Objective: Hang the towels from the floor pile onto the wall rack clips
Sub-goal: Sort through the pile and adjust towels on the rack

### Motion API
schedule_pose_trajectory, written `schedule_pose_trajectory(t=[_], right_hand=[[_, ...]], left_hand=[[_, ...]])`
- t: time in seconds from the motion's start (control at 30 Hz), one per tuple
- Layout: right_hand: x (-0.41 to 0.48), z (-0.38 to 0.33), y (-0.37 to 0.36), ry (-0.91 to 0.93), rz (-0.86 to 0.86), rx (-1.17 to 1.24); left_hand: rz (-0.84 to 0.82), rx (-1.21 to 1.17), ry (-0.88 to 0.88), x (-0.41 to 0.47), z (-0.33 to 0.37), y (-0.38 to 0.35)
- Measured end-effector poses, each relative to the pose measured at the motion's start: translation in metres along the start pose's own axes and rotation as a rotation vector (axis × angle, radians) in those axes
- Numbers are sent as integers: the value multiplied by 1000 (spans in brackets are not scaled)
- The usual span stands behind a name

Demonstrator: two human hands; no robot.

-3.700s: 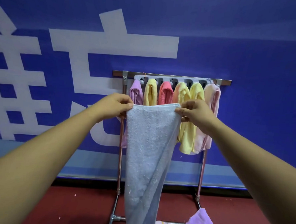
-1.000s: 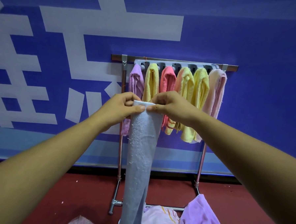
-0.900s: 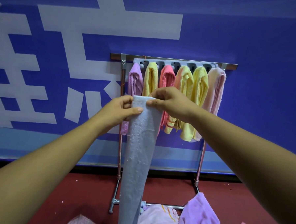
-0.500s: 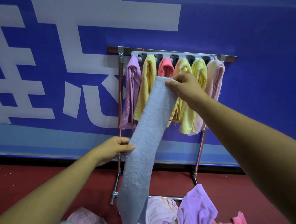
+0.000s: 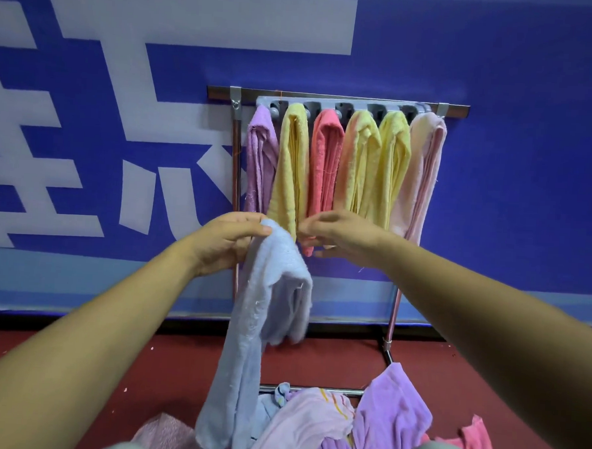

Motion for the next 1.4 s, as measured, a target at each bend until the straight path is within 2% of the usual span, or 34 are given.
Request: schedule_pose_trajectory(t=[0.03,0.1,0.3,0.4,0.47,0.57,0.63,0.77,0.83,0.97,1.1,1.2,1.4], right_hand=[[-1,-8,-15,35,-107,173],[0,-19,-30,72,-229,237],[-9,-30,-36,82,-262,-78],[-11,-34,-39,87,-256,-86],[-10,-39,-35,117,-236,1],[-14,-48,-11,157,-107,217],[-14,-46,8,174,-41,262],[-10,-24,20,56,-64,64],[-10,-8,21,-29,-104,42],[-17,11,-2,-133,-334,35],[-25,-4,-41,-70,-490,247],[-23,-20,-53,1,-563,237],[-7,-28,-28,48,-419,228]], left_hand=[[-5,-2,12,1,2,-2],[-17,6,7,2,6,-2],[-33,61,79,0,-4,10],[-15,57,87,-2,-15,13],[-25,37,108,-5,-24,14],[-122,53,201,-15,-45,6],[-188,71,266,-23,-59,0],[-130,-15,222,-26,-56,5],[-93,-114,170,-25,-43,7],[-126,-169,95,-16,-13,1],[-181,-51,118,-7,3,-5],[-205,8,169,-6,6,-4],[-137,259,333,-14,-12,37]])
Point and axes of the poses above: each hand's wrist, its own x-axis towards the middle knuckle, its own y-axis out of the back of the hand, z = x × y, the point moved 7 cm from there along x, towards the middle knuckle, and after that the axes turned 3 degrees about -x, right-handed, at the moved point
